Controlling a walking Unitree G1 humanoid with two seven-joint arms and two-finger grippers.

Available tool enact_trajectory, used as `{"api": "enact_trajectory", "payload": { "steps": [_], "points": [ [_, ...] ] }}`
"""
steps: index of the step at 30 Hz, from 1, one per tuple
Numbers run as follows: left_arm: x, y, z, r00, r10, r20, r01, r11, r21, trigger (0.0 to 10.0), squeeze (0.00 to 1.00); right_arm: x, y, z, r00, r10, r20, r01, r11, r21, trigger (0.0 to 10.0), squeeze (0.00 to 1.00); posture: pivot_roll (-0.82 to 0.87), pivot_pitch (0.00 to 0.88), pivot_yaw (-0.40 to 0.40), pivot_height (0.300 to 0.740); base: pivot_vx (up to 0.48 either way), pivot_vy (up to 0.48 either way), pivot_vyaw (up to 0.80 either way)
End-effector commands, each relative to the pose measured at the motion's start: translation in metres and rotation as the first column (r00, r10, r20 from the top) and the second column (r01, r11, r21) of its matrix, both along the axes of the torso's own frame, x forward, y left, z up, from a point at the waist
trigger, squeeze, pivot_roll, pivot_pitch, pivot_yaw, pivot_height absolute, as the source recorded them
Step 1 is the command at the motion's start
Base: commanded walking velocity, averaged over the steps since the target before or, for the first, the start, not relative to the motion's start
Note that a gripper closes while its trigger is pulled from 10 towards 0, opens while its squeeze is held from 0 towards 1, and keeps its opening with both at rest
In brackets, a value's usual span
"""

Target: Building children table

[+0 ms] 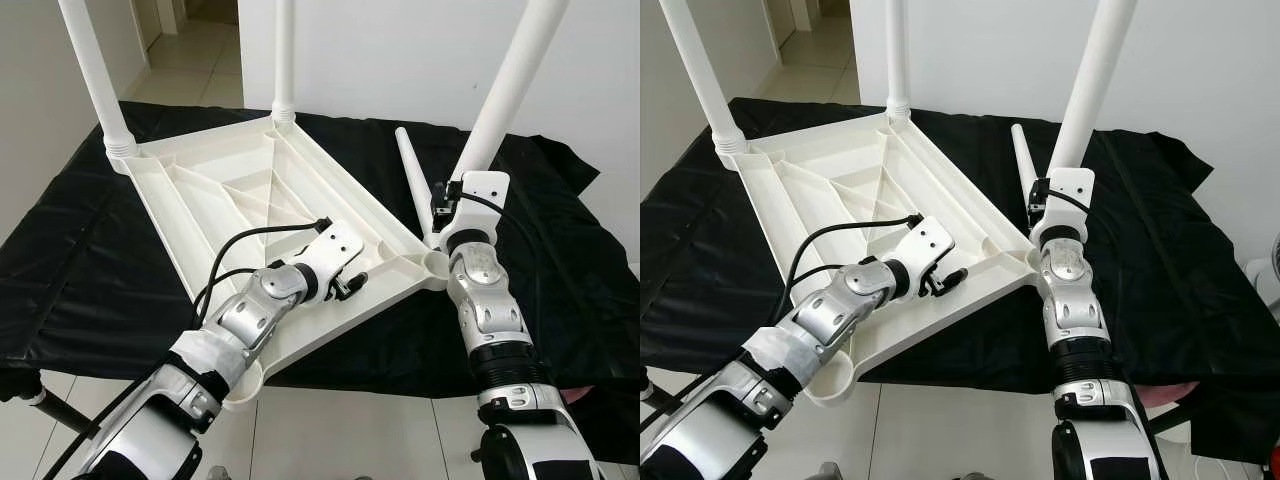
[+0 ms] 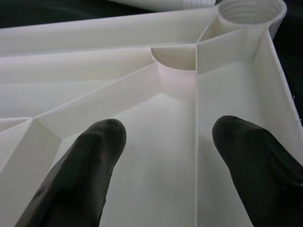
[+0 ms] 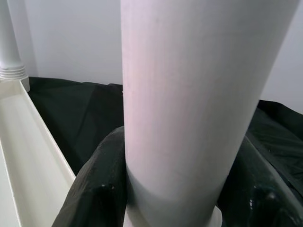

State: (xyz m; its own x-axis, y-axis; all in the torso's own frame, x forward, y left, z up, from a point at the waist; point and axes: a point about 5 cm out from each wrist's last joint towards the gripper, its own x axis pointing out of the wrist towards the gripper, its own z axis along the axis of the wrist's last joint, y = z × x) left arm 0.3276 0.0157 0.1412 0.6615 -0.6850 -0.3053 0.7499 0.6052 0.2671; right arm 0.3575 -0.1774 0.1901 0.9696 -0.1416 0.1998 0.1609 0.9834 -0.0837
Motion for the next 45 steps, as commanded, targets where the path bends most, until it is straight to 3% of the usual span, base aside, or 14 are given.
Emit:
{"api": "enact_trajectory", "payload": {
  "steps": [1, 11, 17, 18, 20, 21, 22, 30, 33, 36, 38, 45],
  "points": [
    [0.004, 0.003, -0.004, 0.999, 0.03, -0.013, -0.029, 0.999, 0.036, 10.0, 0.0, -0.001, -0.003, 0.003, 1.0, -0.016, 0.008, 0.016, 1.0, -0.001, 10.0, 0.0, 0.02, 0.005, -0.03, 0.74, 0.0, 0.0, 0.0],
    [0.017, 0.008, -0.011, 0.99, 0.131, -0.044, -0.125, 0.986, 0.112, 10.0, 0.0, -0.001, -0.004, 0.004, 1.0, -0.025, 0.008, 0.025, 1.0, 0.0, 10.0, 0.0, 0.02, 0.001, -0.025, 0.74, 0.0, 0.0, 0.0],
    [0.022, 0.011, -0.015, 0.991, 0.136, -0.007, -0.132, 0.971, 0.197, 9.6, 0.0, -0.001, -0.003, 0.004, 1.0, -0.028, 0.006, 0.028, 1.0, 0.001, 10.0, 0.0, 0.02, 0.0, -0.02, 0.74, 0.0, 0.0, 0.0],
    [0.022, 0.011, -0.015, 0.992, 0.128, 0.002, -0.126, 0.971, 0.205, 2.8, 0.0, -0.001, -0.003, 0.004, 1.0, -0.029, 0.005, 0.029, 1.0, 0.001, 10.0, 0.0, 0.02, 0.002, -0.018, 0.74, 0.0, 0.0, 0.0],
    [0.022, 0.011, -0.015, 0.992, 0.128, 0.002, -0.126, 0.971, 0.205, 2.8, 0.0, -0.001, -0.003, 0.004, 1.0, -0.029, 0.005, 0.029, 1.0, 0.001, 10.0, 0.0, 0.02, 0.002, -0.018, 0.74, 0.0, 0.0, 0.0],
    [0.023, 0.011, -0.015, 0.992, 0.122, 0.004, -0.121, 0.971, 0.208, 0.9, 0.0, -0.001, -0.004, 0.004, 0.999, -0.032, 0.005, 0.032, 0.999, 0.001, 10.0, 0.0, 0.02, 0.0, -0.017, 0.74, 0.0, 0.0, 0.0],
    [0.023, 0.011, -0.015, 0.995, 0.099, 0.014, -0.1, 0.969, 0.224, 0.0, 0.0, -0.001, -0.004, 0.004, 0.999, -0.035, 0.004, 0.035, 0.999, 0.001, 10.0, 0.0, 0.02, 0.003, -0.018, 0.74, 0.0, 0.0, 0.0],
    [0.021, 0.013, -0.013, 0.999, 0.024, 0.025, -0.029, 0.968, 0.249, 0.0, 0.0, -0.001, -0.004, 0.004, 0.999, -0.037, 0.002, 0.037, 0.999, 0.002, 10.0, 0.0, 0.03, 0.004, -0.018, 0.74, 0.0, 0.0, 0.0],
    [0.015, 0.021, -0.012, 0.996, -0.093, 0.011, 0.087, 0.961, 0.264, 0.0, 0.0, -0.001, -0.003, 0.003, 0.999, -0.035, -0.003, 0.035, 0.999, 0.003, 10.0, 0.0, 0.03, 0.004, -0.019, 0.74, 0.0, 0.0, 0.0],
    [0.013, 0.024, -0.01, 0.992, -0.129, 0.01, 0.122, 0.957, 0.261, 0.0, 0.0, -0.001, -0.003, 0.002, 0.999, -0.034, -0.005, 0.034, 0.999, 0.004, 10.0, 0.0, 0.03, 0.005, -0.02, 0.74, 0.0, 0.0, 0.0],
    [0.006, 0.034, -0.008, 0.974, -0.224, -0.011, 0.22, 0.942, 0.255, 0.0, 0.0, -0.001, -0.002, 0.001, 0.999, -0.029, -0.013, 0.029, 1.0, 0.005, 10.0, 0.0, 0.03, 0.003, -0.023, 0.74, 0.0, 0.0, 0.0],
    [-0.007, 0.052, -0.009, 0.935, -0.352, -0.047, 0.35, 0.894, 0.279, 0.0, 0.0, 0.0, 0.0, -0.001, 1.0, -0.017, -0.025, 0.017, 1.0, -0.001, 10.0, 0.0, 0.03, 0.003, -0.033, 0.74, 0.0, 0.0, 0.0]
  ]
}}
